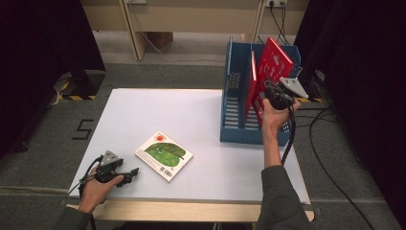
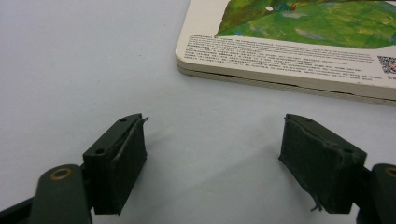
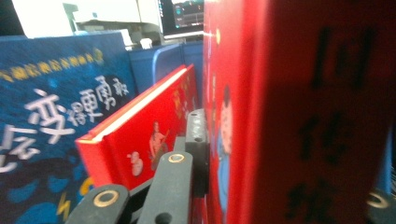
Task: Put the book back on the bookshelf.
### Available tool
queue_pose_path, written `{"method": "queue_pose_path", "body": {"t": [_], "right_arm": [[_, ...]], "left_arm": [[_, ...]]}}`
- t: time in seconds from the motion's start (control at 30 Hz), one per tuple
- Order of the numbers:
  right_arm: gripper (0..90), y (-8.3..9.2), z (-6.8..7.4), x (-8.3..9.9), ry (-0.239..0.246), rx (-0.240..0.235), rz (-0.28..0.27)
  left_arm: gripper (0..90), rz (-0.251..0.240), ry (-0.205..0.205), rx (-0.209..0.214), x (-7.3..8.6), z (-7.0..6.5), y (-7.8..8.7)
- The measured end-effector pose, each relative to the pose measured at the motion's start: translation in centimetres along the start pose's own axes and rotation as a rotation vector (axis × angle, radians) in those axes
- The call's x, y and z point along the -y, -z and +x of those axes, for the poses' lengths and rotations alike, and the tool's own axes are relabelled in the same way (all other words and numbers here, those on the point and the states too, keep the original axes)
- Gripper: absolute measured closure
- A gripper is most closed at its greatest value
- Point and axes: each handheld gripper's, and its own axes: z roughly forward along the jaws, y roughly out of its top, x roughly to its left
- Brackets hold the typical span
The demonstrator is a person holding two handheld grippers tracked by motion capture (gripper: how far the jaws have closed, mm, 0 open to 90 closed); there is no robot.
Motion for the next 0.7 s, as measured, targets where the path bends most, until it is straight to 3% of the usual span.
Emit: {"method": "queue_pose_path", "body": {"t": [0.33,0.7], "right_arm": [[79.3,-2.8,0.0,1.3,0.012,0.004,0.047],[78.7,-4.3,0.5,2.1,0.030,-0.008,0.099]], "left_arm": [[20.9,-0.001,0.004,0.000,0.0,0.0,0.0],[20.9,-0.004,-0.002,-0.004,0.0,-0.1,-0.1]]}}
